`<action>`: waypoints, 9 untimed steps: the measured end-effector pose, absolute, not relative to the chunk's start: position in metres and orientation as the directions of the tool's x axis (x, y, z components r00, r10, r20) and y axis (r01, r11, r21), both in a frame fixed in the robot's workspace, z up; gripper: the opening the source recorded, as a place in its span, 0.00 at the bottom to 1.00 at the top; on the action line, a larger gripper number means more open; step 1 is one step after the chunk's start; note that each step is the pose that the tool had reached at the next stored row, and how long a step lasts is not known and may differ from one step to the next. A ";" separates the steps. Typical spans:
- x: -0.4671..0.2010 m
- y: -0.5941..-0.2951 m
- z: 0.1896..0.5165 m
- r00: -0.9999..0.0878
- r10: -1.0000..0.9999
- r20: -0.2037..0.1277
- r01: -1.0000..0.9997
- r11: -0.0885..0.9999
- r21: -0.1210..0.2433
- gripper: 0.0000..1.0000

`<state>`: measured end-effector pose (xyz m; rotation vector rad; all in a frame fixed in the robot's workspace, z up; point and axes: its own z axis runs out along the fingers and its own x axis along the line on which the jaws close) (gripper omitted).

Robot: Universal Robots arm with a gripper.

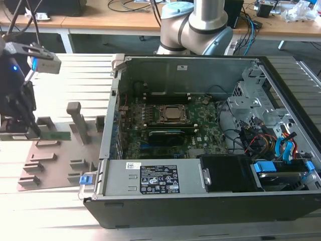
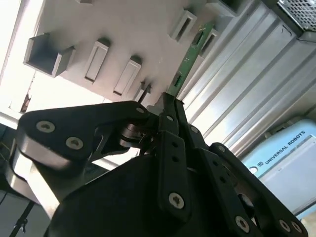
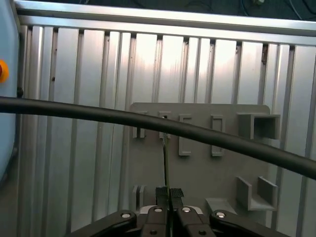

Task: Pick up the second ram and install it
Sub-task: 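Pick up the second ram and move it above second insertion slot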

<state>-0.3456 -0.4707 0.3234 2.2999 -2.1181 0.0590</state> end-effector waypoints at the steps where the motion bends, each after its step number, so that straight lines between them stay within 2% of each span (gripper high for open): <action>1: -0.346 -0.469 0.330 0.082 -0.996 0.037 -0.996 -0.082 -0.015 0.13; 4: -0.346 -0.469 0.343 0.082 -0.996 0.038 -0.996 -0.083 -0.015 0.13; 9: -0.346 -0.469 0.390 0.081 -0.996 0.038 -0.997 -0.082 -0.015 0.13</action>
